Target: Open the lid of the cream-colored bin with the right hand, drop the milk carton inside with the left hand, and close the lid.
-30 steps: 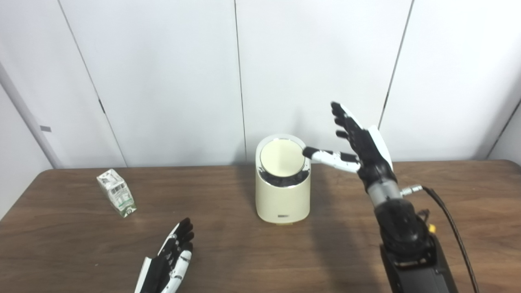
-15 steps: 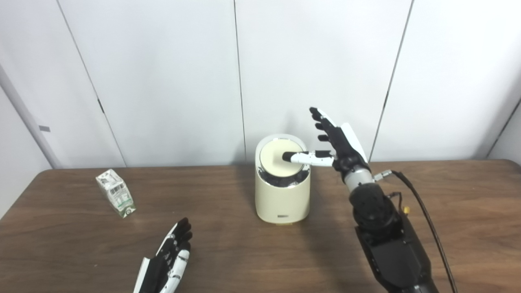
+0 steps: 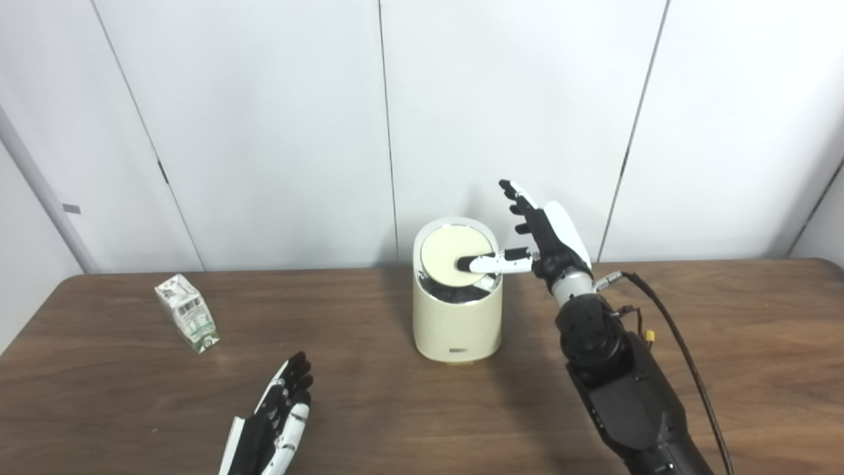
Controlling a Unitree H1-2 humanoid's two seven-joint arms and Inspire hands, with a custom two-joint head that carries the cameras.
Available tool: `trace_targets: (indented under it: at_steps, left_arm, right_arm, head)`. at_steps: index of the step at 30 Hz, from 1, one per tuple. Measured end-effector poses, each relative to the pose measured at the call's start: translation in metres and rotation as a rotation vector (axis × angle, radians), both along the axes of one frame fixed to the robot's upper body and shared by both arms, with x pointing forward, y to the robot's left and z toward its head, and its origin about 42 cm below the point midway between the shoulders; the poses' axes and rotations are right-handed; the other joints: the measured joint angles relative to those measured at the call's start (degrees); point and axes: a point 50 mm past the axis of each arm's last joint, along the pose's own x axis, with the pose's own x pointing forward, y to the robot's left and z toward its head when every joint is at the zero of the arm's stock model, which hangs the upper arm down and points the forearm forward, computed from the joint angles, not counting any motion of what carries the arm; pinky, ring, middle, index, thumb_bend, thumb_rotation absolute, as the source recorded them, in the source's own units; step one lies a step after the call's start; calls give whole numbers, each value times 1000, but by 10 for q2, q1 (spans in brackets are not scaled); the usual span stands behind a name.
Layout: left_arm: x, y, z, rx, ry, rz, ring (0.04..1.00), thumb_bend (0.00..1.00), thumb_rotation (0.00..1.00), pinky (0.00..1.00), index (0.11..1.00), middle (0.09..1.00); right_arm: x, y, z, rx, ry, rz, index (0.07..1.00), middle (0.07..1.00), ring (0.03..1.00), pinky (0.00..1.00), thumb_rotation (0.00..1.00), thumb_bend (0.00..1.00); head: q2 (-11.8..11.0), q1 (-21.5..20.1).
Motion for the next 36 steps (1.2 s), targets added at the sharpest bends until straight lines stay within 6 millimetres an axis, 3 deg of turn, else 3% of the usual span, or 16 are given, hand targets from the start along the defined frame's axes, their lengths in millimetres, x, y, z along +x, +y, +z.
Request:
trace_targets:
  at_steps: [7, 25, 30, 33, 36]
  left_arm:
    - [1, -1, 0, -2, 0, 0, 919, 228, 617, 928, 954, 932]
    - [2, -2, 0, -8, -1, 0, 917, 274, 606, 926, 961, 928]
    - [2, -2, 0, -19, -1, -1, 925, 267, 585, 937, 998, 933]
    - [2, -2, 0, -31, -2, -1, 923, 271, 579, 936, 1000, 931]
    - [2, -2, 0, -32, -2, 0, 923, 283, 583, 932, 1000, 929]
  right_arm:
    - [3, -2, 1, -11, -17, 5, 922, 911, 884, 770, 227, 886]
    - [2, 0, 11, -200, -103, 87, 927, 937, 919, 882, 118, 916]
    - [1, 3, 13, -206, -113, 90, 922, 934, 915, 879, 95, 922]
    - [1, 4, 14, -210, -117, 90, 922, 933, 915, 878, 99, 917]
    - [1, 3, 15, -174, -115, 90, 909, 927, 914, 851, 189, 842]
  head:
    - [-1, -2]
    - [4, 1]
    - [4, 1]
    - [4, 1]
    - [7, 6]
